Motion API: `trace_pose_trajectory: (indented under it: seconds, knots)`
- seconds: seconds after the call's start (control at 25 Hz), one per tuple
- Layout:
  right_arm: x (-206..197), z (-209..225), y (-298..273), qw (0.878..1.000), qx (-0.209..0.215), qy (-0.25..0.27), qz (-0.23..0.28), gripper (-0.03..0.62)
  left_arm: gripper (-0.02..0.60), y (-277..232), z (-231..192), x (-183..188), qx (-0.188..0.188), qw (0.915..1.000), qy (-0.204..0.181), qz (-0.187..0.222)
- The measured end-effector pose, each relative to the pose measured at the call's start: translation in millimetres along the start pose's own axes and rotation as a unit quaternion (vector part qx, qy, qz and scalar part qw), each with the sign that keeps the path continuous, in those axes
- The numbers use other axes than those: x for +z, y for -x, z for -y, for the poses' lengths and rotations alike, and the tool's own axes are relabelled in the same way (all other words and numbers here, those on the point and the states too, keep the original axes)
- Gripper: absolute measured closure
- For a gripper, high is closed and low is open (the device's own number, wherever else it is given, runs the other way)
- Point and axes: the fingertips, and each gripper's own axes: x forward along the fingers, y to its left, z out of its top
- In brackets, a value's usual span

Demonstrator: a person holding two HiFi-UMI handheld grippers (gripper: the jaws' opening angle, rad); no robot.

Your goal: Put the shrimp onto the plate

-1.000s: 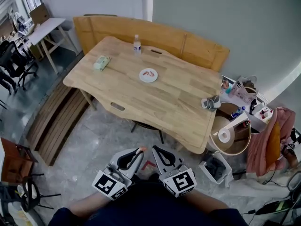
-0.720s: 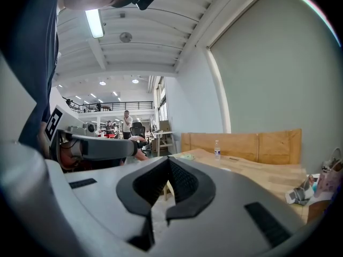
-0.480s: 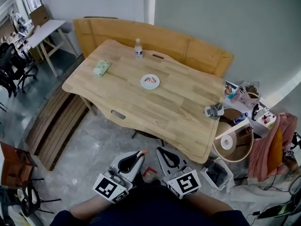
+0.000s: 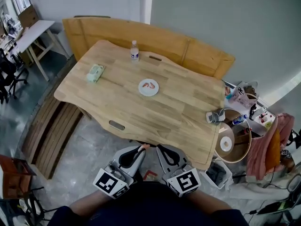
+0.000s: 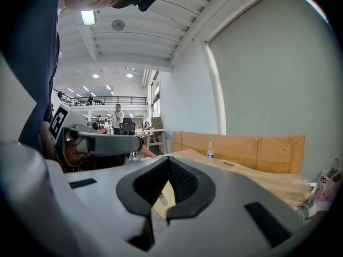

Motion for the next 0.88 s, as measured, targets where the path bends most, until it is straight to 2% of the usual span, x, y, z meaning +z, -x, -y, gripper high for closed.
trace_pose_trajectory:
  seconds: [0.48,0.88]
  knots:
    - [29.1,12.9,-100.3,0.999,-0.041,0.005,-0.003,0.585,0.543,-19.3,-106.0,31.7,-0.037,0.9993,0.007,0.001]
    - [34.1,39.3,-125.7,0.999,-0.049,0.005,-0.001,0.585,0.543,-49.0,-133.5,33.8,-0.042,0.9989,0.018,-0.002]
